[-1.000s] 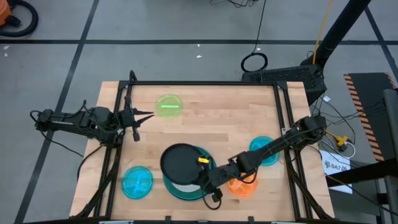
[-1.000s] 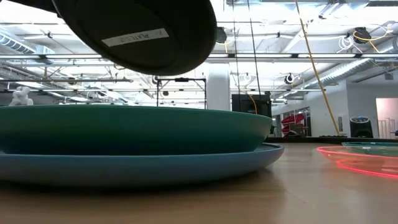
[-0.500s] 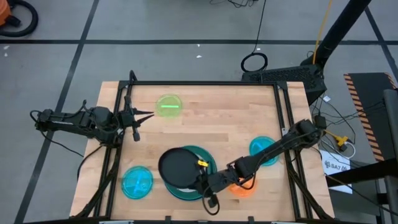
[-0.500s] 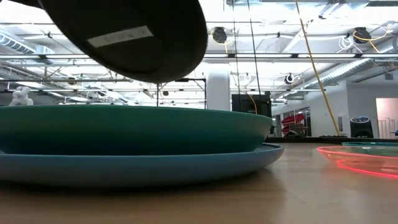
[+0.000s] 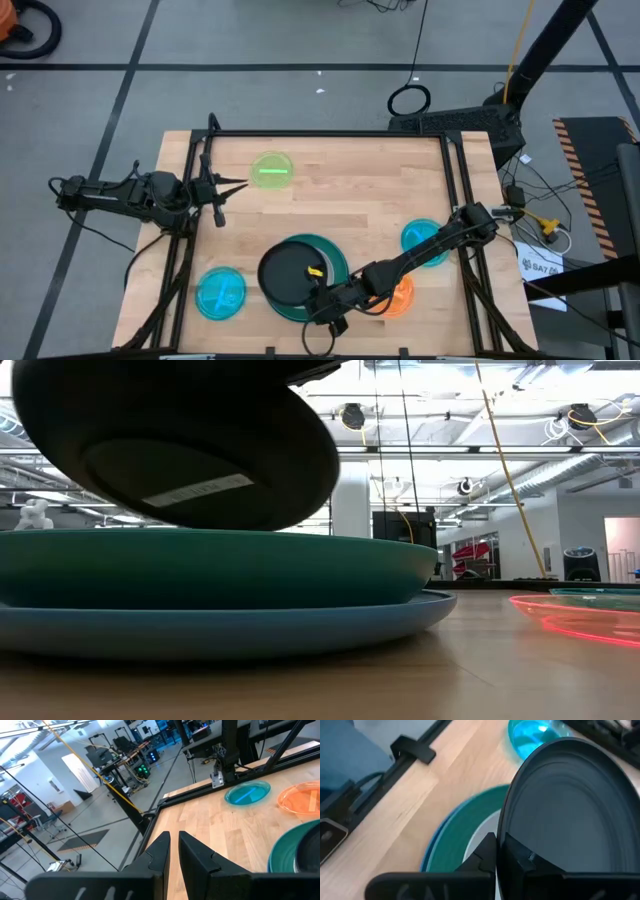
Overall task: Stack plastic plates
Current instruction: Stack the black plate on top of the white plate
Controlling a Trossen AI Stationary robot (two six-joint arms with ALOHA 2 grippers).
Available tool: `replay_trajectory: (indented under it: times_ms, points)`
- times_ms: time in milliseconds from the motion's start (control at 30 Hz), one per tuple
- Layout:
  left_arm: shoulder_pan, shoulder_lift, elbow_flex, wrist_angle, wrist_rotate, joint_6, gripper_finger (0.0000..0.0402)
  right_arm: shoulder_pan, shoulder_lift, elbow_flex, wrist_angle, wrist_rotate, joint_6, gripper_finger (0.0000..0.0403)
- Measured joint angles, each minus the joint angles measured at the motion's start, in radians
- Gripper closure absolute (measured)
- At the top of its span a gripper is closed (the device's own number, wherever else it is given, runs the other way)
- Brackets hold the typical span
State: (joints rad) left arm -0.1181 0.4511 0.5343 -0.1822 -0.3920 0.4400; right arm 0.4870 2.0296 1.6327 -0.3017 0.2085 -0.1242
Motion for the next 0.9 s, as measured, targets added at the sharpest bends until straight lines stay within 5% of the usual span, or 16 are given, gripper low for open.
replay_trajectory:
  times_ms: [433, 900]
  points:
    - [0.000, 0.000, 0.000, -0.008, 0.000, -0.016, 0.0355, 0.008, 0.015, 0.040, -0.171, -0.056, 0.117, 0.0399]
    - [0.000, 0.000, 0.000, -0.017, 0.000, -0.030, 0.0355, 0.008, 0.021, 0.040, -0.167, -0.056, 0.151, 0.0389]
